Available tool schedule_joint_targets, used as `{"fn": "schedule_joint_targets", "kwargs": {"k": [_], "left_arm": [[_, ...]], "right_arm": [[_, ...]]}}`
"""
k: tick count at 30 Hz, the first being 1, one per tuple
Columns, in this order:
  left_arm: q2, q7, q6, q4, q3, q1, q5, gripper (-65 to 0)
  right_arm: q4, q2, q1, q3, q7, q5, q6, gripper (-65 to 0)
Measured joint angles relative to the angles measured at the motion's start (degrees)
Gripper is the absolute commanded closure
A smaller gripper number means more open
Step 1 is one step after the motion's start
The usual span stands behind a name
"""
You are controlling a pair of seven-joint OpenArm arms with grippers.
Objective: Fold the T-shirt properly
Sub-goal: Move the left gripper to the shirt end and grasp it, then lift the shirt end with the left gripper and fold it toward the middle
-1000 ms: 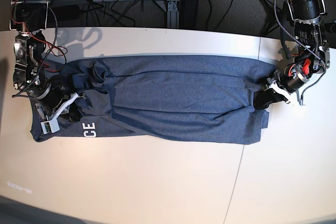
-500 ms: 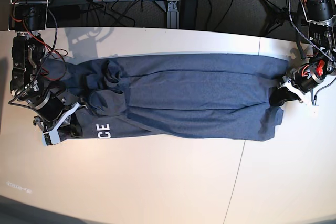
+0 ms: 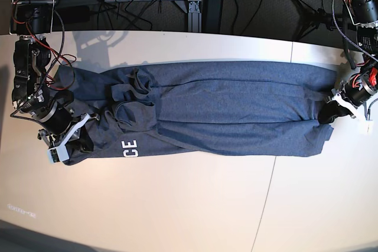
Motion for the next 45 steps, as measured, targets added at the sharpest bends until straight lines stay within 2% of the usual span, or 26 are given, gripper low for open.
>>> {"fn": "schedule_joint_targets", "kwargs": {"k": [6,10,15,23,25,31,36,41,45], "left_arm": [[1.0,0.9,0.2,8.9,0.0,0.2,0.0,0.0],[3.5,1.3,0.3,13.1,0.0,0.1,0.5,0.0],[6.7,1.5,0.3,13.7,0.0,0.3,1.6,0.0],[7.4,1.5,0.3,14.5,0.3,0.6,1.5,0.0],[9.1,1.6,0.4,15.8,0.1,1.1,0.3,0.0],[18.8,2.4,0.3,22.8,1.2,4.3,1.7,0.0],[23.4,1.4,0.4,30.8,7.3,5.7,6.7,0.0],[27.0,-2.7,0.6,31.1,18.7,5.7,18.4,0.0],[29.1,-7.4,7.4,31.1,27.6,5.7,29.2,0.0]], "right_arm": [[0.0,0.0,0.0,0.0,0.0,0.4,0.0,0.0],[0.0,0.0,0.0,0.0,0.0,0.4,0.0,0.0],[0.0,0.0,0.0,0.0,0.0,0.4,0.0,0.0],[0.0,0.0,0.0,0.0,0.0,0.4,0.0,0.0],[0.0,0.0,0.0,0.0,0.0,0.4,0.0,0.0],[0.0,0.0,0.0,0.0,0.0,1.3,0.0,0.0],[0.0,0.0,0.0,0.0,0.0,1.5,0.0,0.0],[0.0,0.0,0.0,0.0,0.0,1.5,0.0,0.0],[0.0,0.0,0.0,0.0,0.0,1.6,0.0,0.0]]}}
